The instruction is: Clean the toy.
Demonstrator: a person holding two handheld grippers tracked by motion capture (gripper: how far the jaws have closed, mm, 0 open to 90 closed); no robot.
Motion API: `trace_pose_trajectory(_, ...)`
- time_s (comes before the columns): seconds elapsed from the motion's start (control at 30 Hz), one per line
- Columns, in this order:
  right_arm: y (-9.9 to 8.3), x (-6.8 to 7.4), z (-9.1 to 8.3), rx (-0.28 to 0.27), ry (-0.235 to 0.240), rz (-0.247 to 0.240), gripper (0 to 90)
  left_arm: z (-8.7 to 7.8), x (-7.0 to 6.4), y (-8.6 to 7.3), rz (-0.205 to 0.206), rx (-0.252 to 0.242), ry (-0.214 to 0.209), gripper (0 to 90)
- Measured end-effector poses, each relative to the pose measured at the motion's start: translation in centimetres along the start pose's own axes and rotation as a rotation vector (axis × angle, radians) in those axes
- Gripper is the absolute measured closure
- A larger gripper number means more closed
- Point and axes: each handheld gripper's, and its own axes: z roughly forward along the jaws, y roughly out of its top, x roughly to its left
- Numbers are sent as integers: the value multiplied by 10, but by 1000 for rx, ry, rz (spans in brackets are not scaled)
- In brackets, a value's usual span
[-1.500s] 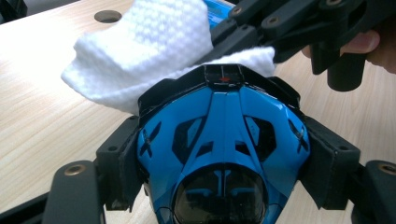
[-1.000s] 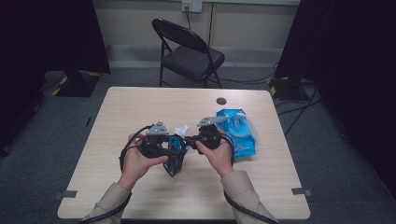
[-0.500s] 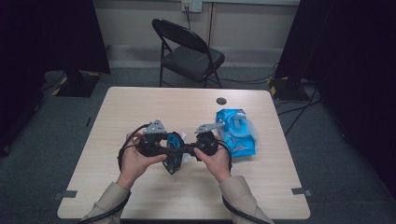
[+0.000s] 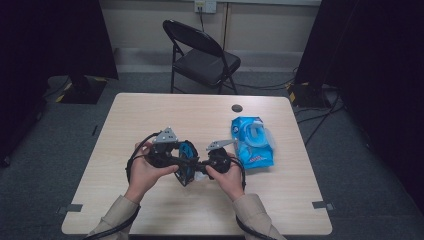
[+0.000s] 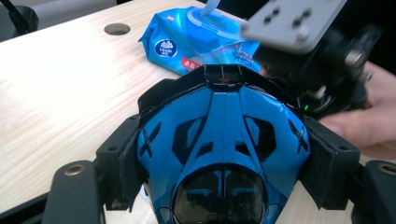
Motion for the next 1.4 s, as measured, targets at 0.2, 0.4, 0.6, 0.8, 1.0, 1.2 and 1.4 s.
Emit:
trace_pose_trajectory(0.2,-5,-1,5,28,-6,-1,852,-3,0,1,-2,-11,0,257)
trace_pose_trajectory(0.4,-1,-5,-5,0,-30,-2,852,-1,0,-1,-4,-3,-5,258)
trace_pose_trajectory(0.6,9,-9,-22,-33,-53,-3,853,0,1,-1,-10,4,-4,257)
trace_pose_trajectory(0.8,23,-10,-40,-58,-79,-20,853,2,2,-4,-13,16,-2,257)
trace_pose_trajectory(1.0,34,-11,-53,-70,-101,-31,853,3,1,-4,-8,24,-3,257)
trace_pose_trajectory(1.2,43,-9,-58,-87,-102,-41,853,4,1,-4,-9,25,-7,257)
trace_pose_trajectory(1.4,52,-7,-64,-109,-101,-49,853,4,1,-5,-1,29,-2,257)
